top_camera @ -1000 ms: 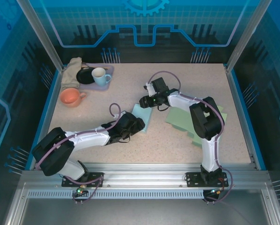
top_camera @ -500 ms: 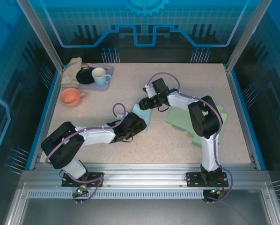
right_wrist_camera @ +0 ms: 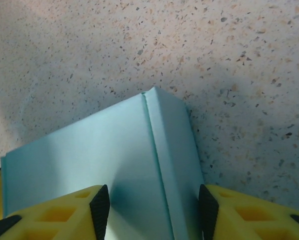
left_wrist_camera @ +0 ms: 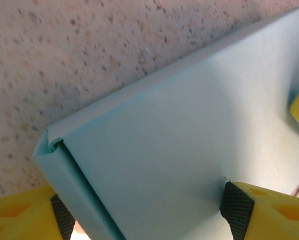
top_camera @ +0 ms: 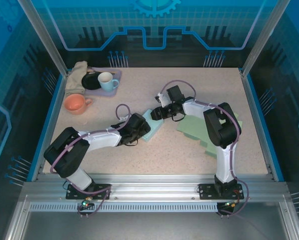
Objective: Fold the paper box
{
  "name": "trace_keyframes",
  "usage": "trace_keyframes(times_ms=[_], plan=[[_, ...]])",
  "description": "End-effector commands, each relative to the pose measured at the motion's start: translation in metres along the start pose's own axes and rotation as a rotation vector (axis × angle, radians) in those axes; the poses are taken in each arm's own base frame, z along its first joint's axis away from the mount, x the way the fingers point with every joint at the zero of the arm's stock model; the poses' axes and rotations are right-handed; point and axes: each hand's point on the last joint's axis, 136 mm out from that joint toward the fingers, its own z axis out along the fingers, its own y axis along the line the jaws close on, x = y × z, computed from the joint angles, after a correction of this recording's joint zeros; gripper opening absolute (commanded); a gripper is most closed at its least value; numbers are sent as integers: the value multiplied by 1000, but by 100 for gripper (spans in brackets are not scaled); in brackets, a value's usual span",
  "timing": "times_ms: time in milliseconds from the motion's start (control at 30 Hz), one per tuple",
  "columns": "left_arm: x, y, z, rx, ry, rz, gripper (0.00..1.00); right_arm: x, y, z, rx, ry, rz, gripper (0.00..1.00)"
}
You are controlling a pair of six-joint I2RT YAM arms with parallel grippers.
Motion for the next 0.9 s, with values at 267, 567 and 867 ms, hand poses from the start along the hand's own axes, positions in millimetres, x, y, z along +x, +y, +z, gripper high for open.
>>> trace_keyframes(times_ms=[267,567,867], plan=[[-69,-48,9,83,-93,146,72,-8,40,-2,-103,-9,10,39],[-120,-72,28,124,-120,235,72,-57,40,4,-37,-129,59,39],[-184,-57,63,40,-165,253,72,-106,15,26,14,-191,152,39]])
